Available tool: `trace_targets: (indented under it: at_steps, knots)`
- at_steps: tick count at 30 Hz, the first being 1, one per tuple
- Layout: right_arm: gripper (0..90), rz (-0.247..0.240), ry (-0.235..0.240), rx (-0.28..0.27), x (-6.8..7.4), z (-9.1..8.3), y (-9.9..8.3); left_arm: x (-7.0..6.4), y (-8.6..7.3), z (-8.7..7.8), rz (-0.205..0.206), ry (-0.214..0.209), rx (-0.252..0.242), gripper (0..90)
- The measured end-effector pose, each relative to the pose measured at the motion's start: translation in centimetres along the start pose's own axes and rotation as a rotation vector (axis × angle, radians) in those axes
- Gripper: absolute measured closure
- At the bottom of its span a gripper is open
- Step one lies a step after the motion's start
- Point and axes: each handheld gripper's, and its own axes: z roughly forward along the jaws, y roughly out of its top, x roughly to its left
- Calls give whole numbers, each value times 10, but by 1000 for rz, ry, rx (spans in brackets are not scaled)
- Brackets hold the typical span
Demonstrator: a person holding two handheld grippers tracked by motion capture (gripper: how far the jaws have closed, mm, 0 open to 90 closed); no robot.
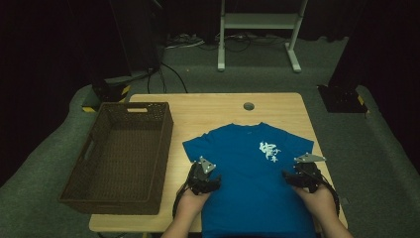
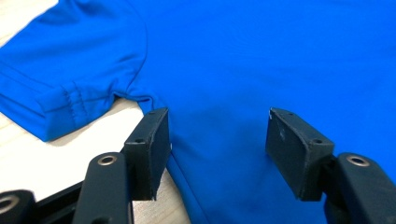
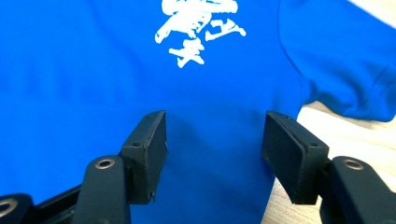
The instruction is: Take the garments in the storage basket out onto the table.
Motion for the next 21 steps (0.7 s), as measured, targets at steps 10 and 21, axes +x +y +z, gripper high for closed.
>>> trace_targets:
  at_steps: [10, 21]
  knots:
    - [408, 16, 21, -11, 0, -1, -12, -1, -9, -2, 4, -3, -2, 418]
    - [410, 6, 28, -10, 11, -14, -27, -7, -23, -14, 18, -11, -16, 420]
